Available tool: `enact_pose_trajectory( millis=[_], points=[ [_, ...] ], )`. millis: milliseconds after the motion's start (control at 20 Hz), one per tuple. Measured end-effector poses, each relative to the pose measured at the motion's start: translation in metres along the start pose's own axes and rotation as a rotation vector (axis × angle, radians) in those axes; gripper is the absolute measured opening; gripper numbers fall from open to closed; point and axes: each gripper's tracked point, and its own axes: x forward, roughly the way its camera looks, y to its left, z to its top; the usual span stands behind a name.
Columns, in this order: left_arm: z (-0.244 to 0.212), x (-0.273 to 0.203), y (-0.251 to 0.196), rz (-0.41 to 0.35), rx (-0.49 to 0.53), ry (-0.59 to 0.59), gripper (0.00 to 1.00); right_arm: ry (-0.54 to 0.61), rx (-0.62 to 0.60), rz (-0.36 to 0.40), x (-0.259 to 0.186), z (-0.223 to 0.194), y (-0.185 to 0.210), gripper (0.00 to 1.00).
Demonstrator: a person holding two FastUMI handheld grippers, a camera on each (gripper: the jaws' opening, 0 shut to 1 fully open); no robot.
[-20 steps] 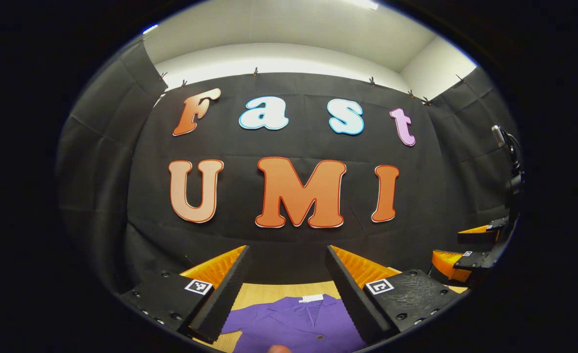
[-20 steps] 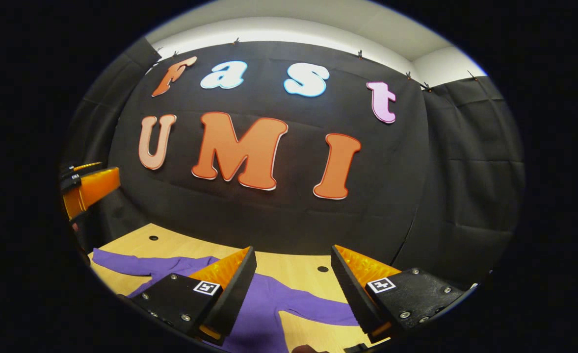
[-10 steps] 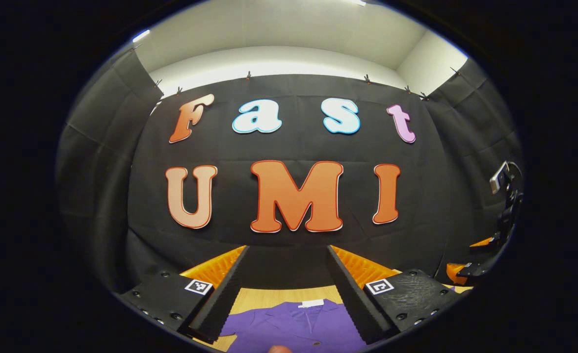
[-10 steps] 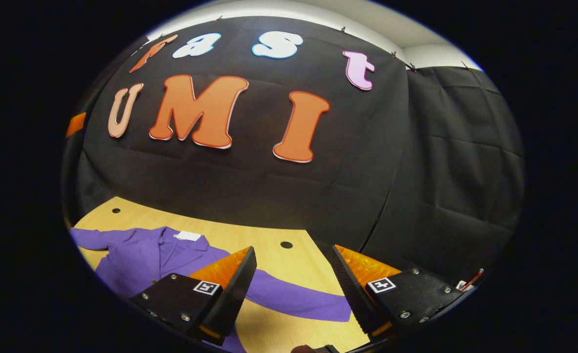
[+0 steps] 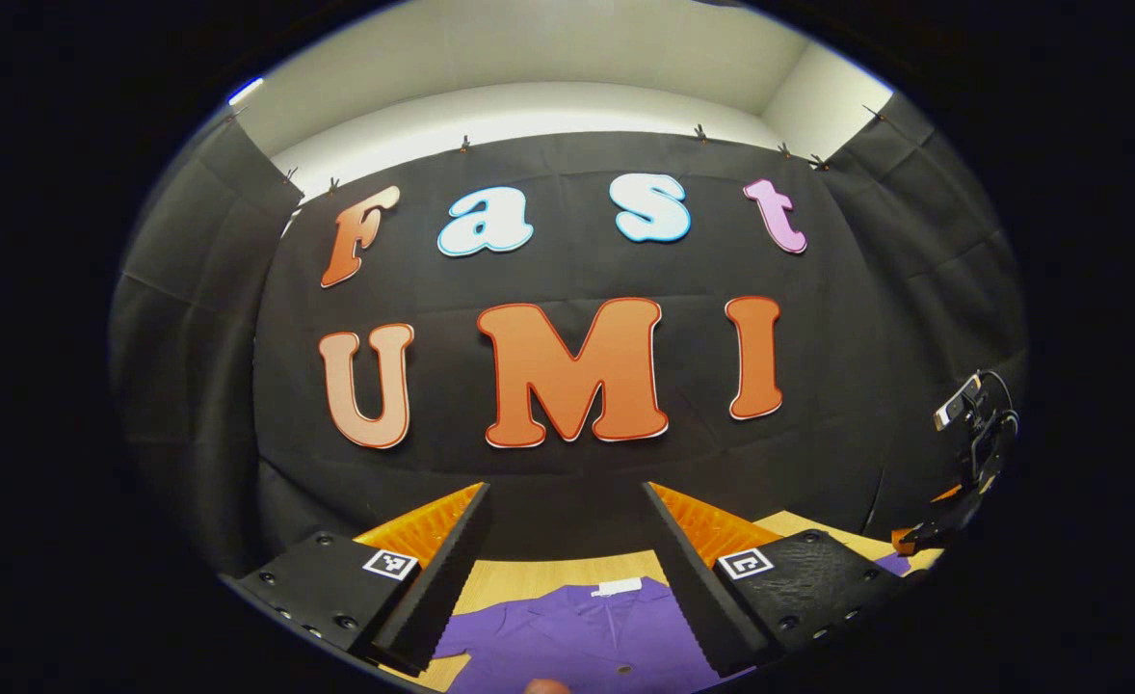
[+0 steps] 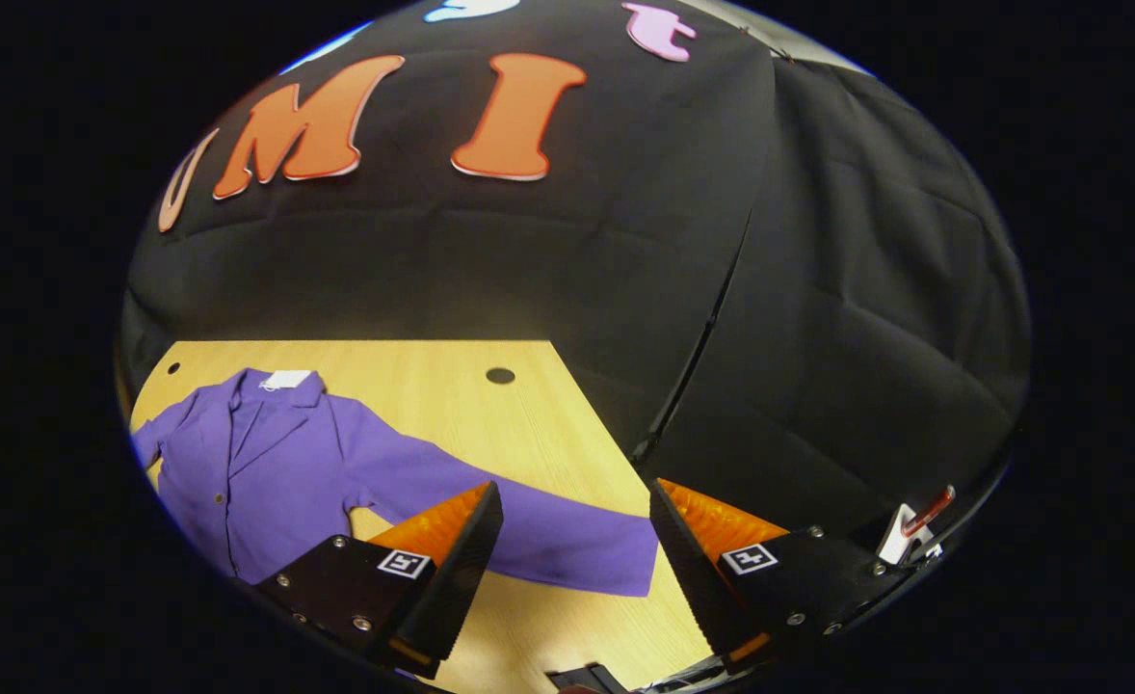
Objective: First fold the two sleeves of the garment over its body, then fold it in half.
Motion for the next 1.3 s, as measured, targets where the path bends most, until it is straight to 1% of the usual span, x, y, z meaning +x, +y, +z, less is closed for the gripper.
enact_pose_trajectory(
  millis=[200,350,450,500,650,700,800,850,900,950,1100,1150,1200,1250,1300],
  points=[
    [-0.010,-0.001,-0.002,0.032,0.024,0.038,0.97,0.163,0.072,-0.002,0.035,-0.033,-0.023,0.94],
    [-0.022,-0.005,-0.006,0.054,0.038,0.073,0.97,0.304,0.111,0.014,0.055,-0.060,-0.039,0.94],
    [-0.030,-0.006,-0.008,0.069,0.047,0.099,0.98,0.408,0.163,0.034,0.063,-0.078,-0.046,0.94],
    [-0.033,-0.006,-0.010,0.076,0.049,0.112,0.99,0.449,0.191,0.043,0.070,-0.085,-0.046,0.95],
    [-0.043,-0.007,-0.017,0.089,0.052,0.146,0.99,0.557,0.206,0.064,0.083,-0.105,-0.052,0.95],
    [-0.044,-0.007,-0.018,0.093,0.060,0.155,0.97,0.590,0.210,0.071,0.088,-0.112,-0.051,0.95],
    [-0.046,-0.007,-0.021,0.098,0.075,0.169,0.98,0.663,0.249,0.100,0.091,-0.123,-0.046,0.95],
    [-0.049,-0.009,-0.023,0.100,0.080,0.176,1.00,0.695,0.275,0.113,0.092,-0.129,-0.046,0.95],
    [-0.048,-0.009,-0.026,0.100,0.085,0.181,0.98,0.726,0.293,0.124,0.094,-0.135,-0.045,0.95],
    [-0.049,-0.011,-0.027,0.099,0.089,0.185,0.98,0.751,0.304,0.127,0.095,-0.140,-0.044,0.95],
    [-0.057,-0.011,-0.031,0.099,0.101,0.209,0.98,0.786,0.286,0.120,0.102,-0.151,-0.046,0.95],
    [-0.059,-0.012,-0.032,0.099,0.100,0.218,0.98,0.795,0.282,0.116,0.103,-0.155,-0.047,1.00],
    [-0.060,-0.012,-0.034,0.101,0.098,0.224,0.98,0.804,0.289,0.115,0.105,-0.158,-0.044,0.94],
    [-0.062,-0.011,-0.034,0.102,0.099,0.229,0.98,0.822,0.301,0.116,0.105,-0.162,-0.040,0.94],
    [-0.063,-0.011,-0.035,0.104,0.103,0.233,0.98,0.837,0.302,0.100,0.106,-0.164,-0.041,1.00]
  ],
)
